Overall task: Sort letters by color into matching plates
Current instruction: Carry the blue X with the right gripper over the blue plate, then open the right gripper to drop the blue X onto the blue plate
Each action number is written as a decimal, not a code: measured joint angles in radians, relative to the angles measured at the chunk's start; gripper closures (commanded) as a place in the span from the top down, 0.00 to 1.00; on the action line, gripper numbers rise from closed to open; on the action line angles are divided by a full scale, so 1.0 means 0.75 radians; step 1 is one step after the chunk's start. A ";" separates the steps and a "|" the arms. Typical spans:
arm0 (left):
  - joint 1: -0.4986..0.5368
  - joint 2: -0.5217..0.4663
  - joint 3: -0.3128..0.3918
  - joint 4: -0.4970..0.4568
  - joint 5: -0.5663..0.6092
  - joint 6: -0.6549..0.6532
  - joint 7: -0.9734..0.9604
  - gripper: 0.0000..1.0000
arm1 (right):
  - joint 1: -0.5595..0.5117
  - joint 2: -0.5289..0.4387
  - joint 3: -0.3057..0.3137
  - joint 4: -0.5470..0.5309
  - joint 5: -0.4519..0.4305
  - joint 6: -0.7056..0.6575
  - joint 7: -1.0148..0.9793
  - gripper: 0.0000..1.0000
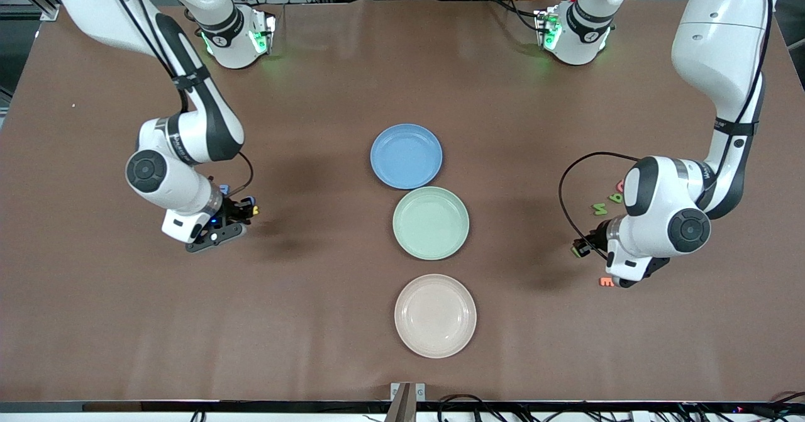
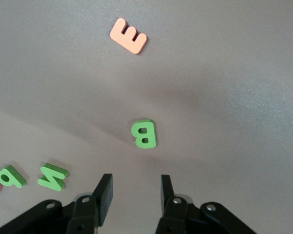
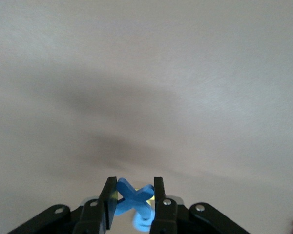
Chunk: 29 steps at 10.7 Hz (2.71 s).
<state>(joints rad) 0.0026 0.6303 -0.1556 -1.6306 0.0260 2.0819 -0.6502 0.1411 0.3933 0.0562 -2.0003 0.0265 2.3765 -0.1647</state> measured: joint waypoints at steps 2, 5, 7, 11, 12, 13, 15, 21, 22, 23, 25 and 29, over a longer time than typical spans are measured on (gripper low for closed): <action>0.001 0.001 0.000 0.000 0.000 0.000 -0.010 0.53 | 0.087 -0.020 0.002 0.000 0.048 -0.023 0.286 0.18; -0.001 0.002 0.000 0.000 0.000 0.008 -0.131 0.53 | 0.254 -0.032 0.006 0.000 0.059 -0.027 0.735 0.20; -0.005 0.012 0.000 0.000 0.000 0.009 -0.165 0.55 | 0.376 -0.032 0.008 0.001 0.063 -0.027 0.972 0.20; -0.001 0.041 0.003 0.000 0.000 0.039 -0.183 0.59 | 0.617 -0.024 0.022 0.028 0.064 -0.027 1.329 0.21; 0.003 0.042 0.004 0.000 0.002 0.040 -0.159 0.59 | 0.663 -0.002 0.047 0.063 0.062 -0.027 1.421 0.21; 0.011 0.043 0.005 0.000 0.003 0.045 -0.127 0.59 | 0.708 0.033 0.063 0.107 0.060 -0.027 1.485 0.21; 0.035 0.044 0.005 -0.002 0.003 0.080 -0.085 0.59 | 0.784 0.130 0.069 0.195 0.039 -0.028 1.581 0.21; 0.035 0.054 0.000 -0.081 0.003 0.228 -0.035 0.57 | 0.819 0.279 0.065 0.286 -0.032 -0.027 1.668 1.00; 0.036 0.054 0.000 -0.083 0.003 0.229 -0.025 0.57 | 0.818 0.279 0.064 0.290 -0.032 -0.027 1.672 1.00; 0.036 0.055 0.000 -0.091 0.003 0.239 -0.023 0.57 | 0.815 0.279 0.062 0.293 -0.033 -0.028 1.675 1.00; 0.036 0.056 0.000 -0.122 0.003 0.293 -0.023 0.57 | 0.806 0.279 0.056 0.298 -0.060 -0.028 1.675 1.00; 0.037 0.056 0.000 -0.140 0.003 0.315 -0.023 0.51 | 0.652 0.257 0.050 0.318 -0.146 -0.150 1.473 1.00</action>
<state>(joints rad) 0.0301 0.6724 -0.1557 -1.7356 0.0284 2.3181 -0.6675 0.6301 0.5857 0.0938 -1.7619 -0.0828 2.2641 0.9401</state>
